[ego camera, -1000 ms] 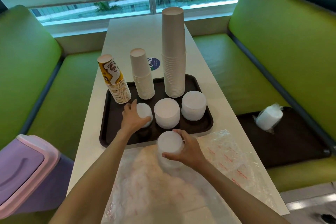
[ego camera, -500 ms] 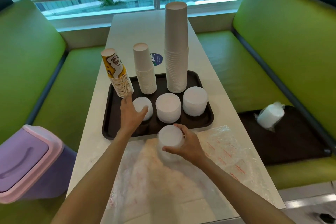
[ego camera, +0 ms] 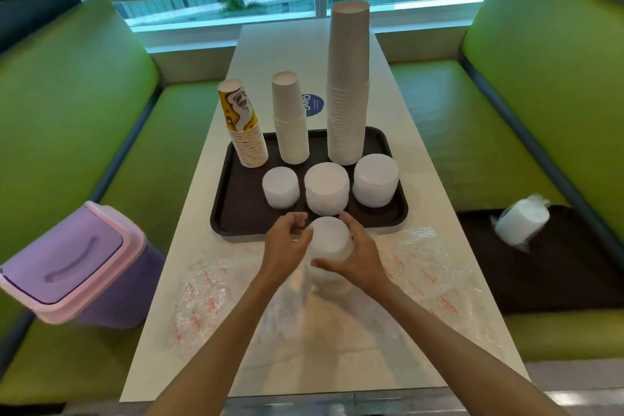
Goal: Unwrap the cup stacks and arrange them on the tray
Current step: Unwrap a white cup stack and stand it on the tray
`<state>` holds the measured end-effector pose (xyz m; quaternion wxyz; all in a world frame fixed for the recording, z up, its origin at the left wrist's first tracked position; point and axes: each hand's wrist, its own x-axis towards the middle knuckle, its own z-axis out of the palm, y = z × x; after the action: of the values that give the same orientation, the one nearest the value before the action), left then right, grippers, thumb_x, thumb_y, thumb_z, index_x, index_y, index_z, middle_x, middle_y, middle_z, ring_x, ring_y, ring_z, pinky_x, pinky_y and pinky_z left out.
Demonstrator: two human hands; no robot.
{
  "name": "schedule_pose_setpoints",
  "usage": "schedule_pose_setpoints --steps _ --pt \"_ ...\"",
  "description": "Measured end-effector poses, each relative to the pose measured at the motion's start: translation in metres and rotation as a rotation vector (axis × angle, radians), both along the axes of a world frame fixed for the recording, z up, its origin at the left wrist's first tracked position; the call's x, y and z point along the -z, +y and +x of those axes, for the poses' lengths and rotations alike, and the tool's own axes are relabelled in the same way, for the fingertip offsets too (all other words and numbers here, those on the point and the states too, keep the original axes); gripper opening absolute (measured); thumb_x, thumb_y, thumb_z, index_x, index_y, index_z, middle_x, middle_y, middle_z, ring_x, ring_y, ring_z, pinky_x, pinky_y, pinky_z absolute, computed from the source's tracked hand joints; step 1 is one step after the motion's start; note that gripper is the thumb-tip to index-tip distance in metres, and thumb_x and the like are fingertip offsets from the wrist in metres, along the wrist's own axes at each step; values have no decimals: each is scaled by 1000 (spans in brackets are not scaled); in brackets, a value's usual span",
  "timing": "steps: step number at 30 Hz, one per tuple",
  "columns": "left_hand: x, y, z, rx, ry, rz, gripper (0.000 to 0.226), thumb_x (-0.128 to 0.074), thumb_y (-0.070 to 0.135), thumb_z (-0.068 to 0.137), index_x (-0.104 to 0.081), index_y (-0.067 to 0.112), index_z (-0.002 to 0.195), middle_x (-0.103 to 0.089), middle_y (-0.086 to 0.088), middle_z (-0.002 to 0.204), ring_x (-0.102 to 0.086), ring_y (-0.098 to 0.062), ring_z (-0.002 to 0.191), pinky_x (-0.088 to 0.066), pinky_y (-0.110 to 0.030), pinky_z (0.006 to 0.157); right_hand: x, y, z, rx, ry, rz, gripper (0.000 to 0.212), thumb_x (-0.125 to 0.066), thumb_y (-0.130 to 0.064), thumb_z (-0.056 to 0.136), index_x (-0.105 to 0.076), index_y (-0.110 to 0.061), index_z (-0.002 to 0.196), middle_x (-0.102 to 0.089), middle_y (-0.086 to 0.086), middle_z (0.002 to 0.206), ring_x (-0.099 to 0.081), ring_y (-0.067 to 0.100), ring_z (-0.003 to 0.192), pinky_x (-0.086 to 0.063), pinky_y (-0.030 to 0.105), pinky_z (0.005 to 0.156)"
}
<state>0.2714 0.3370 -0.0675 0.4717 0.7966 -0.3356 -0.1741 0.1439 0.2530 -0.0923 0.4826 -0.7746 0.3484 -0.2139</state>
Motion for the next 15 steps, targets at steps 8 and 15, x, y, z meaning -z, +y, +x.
schedule_pose_setpoints --steps 8,15 --pt "2 3 -20 -85 28 3 38 -62 17 91 -55 6 127 -62 -1 101 -58 -10 89 -48 -18 77 2 5 -7 55 -38 -60 110 -89 -45 56 -31 -19 145 -44 1 145 -43 15 130 -39 33 108" --pt "-2 6 -36 -134 150 31 42 -48 23 99 -42 11 138 -56 2 107 -52 -10 98 -39 -18 78 13 7 -1 76 -14 0 110 -89 -34 62 -21 -21 148 -38 1 149 -41 19 132 -34 23 103"
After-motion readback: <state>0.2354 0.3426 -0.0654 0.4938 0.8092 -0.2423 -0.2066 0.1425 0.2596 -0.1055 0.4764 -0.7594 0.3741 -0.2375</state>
